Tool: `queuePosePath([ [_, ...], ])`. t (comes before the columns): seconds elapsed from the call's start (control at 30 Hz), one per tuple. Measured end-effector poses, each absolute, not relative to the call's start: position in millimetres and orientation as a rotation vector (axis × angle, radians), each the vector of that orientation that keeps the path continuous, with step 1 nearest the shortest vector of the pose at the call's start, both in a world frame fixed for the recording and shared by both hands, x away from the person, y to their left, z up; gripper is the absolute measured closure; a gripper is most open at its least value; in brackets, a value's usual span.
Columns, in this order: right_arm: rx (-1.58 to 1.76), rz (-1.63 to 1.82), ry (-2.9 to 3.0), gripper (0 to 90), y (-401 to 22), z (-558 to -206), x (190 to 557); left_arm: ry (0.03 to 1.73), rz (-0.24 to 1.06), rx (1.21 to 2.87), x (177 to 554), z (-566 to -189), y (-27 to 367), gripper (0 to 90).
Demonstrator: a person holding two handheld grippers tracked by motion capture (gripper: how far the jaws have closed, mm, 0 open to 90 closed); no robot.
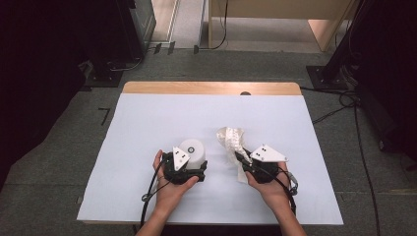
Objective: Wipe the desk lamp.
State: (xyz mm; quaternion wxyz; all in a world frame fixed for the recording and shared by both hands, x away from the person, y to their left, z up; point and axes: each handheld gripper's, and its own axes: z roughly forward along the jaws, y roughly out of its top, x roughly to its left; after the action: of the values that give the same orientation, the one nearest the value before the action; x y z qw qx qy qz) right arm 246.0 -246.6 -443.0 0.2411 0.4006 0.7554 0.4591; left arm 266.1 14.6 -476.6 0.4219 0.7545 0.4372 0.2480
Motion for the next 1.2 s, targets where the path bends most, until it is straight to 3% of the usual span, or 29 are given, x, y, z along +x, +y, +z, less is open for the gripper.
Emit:
queuePosePath([
  [0.1, 1.094, 1.253, 2.072, 75.7, -245, -444, 245, 1.151, 0.641, 1.88, 266, -477, 10, 2.6],
  [0.3, 1.09, 1.247, 2.075, 75.7, -244, -446, 245, 1.103, 0.628, 1.893, 267, -476, 15, 8.1],
  [0.57, 1.024, 1.295, 2.073, 75.7, -236, -434, 238, 0.932, 0.394, 1.896, 277, -470, 36, 8.2],
  [0.73, 0.935, 1.295, 2.068, 75.8, -226, -430, 230, 0.795, 0.152, 1.841, 278, -459, 42, 8.2],
  [1.2, 0.77, 1.331, 2.079, 75.7, -197, -419, 212, 0.739, 0.067, 1.836, 273, -455, 33, 8.2],
])
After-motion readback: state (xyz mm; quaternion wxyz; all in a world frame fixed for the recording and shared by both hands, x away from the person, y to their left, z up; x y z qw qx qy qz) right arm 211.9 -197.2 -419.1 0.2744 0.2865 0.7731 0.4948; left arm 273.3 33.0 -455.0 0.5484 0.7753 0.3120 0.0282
